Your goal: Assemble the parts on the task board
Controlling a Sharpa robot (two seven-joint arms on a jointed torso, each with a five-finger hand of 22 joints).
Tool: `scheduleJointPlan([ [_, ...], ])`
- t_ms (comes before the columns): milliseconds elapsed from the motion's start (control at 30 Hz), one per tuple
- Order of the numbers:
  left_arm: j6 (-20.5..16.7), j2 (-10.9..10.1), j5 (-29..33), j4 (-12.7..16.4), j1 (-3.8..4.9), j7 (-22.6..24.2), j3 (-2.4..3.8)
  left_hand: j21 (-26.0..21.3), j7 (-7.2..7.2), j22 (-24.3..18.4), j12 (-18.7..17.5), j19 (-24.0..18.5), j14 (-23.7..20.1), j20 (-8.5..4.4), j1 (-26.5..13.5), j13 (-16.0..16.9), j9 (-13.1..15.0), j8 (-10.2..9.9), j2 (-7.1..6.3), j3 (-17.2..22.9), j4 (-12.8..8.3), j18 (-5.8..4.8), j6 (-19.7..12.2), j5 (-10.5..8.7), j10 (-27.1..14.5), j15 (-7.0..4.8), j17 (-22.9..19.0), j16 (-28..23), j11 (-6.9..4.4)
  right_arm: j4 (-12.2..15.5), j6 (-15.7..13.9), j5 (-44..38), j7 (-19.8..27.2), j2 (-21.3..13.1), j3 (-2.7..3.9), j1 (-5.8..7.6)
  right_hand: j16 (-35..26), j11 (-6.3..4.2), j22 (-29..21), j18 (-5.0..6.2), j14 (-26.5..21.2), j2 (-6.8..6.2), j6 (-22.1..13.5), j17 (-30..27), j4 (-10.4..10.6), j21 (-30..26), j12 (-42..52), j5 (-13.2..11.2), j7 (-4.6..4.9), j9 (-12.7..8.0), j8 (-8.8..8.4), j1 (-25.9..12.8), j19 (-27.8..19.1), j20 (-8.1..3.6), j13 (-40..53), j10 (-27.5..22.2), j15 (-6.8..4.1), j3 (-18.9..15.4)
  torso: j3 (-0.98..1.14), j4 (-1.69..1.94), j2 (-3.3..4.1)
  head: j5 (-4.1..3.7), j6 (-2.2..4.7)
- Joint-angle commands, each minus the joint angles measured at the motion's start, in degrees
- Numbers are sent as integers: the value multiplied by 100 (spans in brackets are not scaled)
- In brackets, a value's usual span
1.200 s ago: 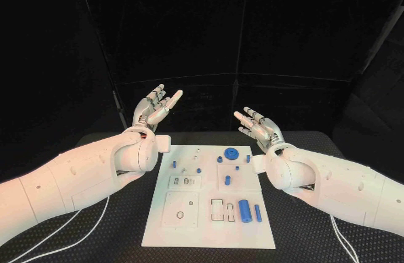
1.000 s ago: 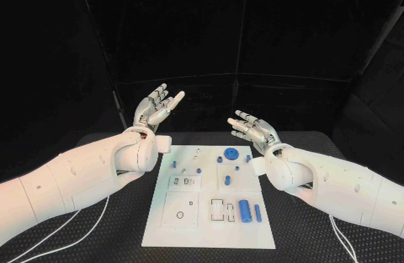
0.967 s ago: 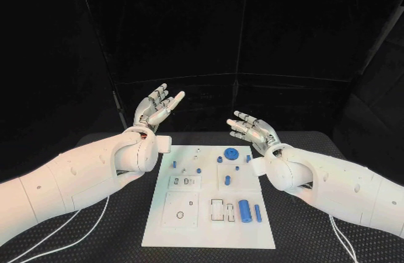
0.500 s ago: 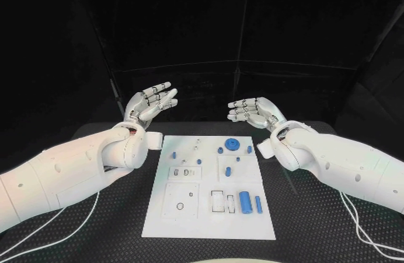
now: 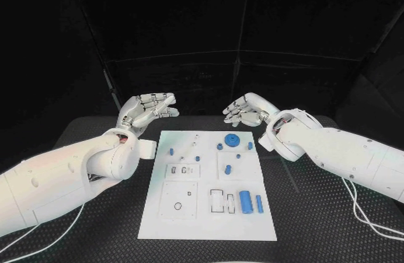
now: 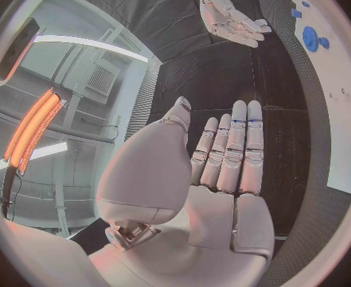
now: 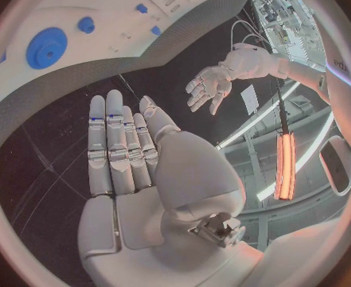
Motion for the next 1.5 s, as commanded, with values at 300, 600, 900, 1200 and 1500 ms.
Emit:
scheduleJointPlan([
  [300,406,-154,-154,614,-77,-107,6,83,3,21,-92,178,102,-31,-18,-9,-33,-91,44,-71,-60,27,56,-35,58,-11,55,-64,-12,199,976,-2662,-1098,95,3,70,1152,-157,702,100,824,-320,341,928,-27,1226,-221,43,-182,-4,-240,-315,373,-279,1,106,-206,89,-88,122,401,-82,-6],
  [600,430,-195,-155,697,-112,-120,7,86,1,21,-99,189,98,-33,-14,-9,-35,-98,48,-75,-69,25,60,-35,62,-11,59,-74,-13,231,1380,-3090,-1273,159,3,74,2697,-159,1049,107,792,-378,264,1993,-6,1832,-178,-32,-229,4,-247,-430,465,-279,31,-59,-208,100,-110,141,494,-116,-37],
  [900,440,-219,-155,715,-123,-130,7,88,3,21,-106,199,96,-35,-10,-9,-36,-105,50,-80,-76,25,60,-35,63,-12,62,-82,-13,189,1574,-3214,-1348,217,2,74,3853,-151,1273,111,786,-360,255,3148,-12,2198,-173,-17,-236,4,-247,-423,420,-267,31,-89,-206,166,-119,161,526,-142,-46],
  [1200,452,-222,-155,717,-125,-145,8,91,7,21,-116,210,97,-37,-9,-10,-39,-115,53,-85,-83,24,58,-35,59,-12,67,-89,-10,126,1649,-3241,-1347,295,1,74,4715,-164,1724,72,809,-303,276,4050,-36,2672,-164,6,-236,6,-241,-398,506,-272,28,-15,-211,310,-116,169,524,-150,-87],
  [1500,456,-229,-155,716,-125,-153,8,92,8,21,-119,213,98,-38,-8,-11,-40,-118,54,-86,-85,24,57,-35,58,-12,69,-91,-10,73,1772,-3244,-1355,336,1,74,5186,-182,2246,8,829,-190,346,4549,-37,3108,-154,-42,-231,9,-232,-373,667,-278,24,123,-221,528,-115,179,540,-154,-118],
])
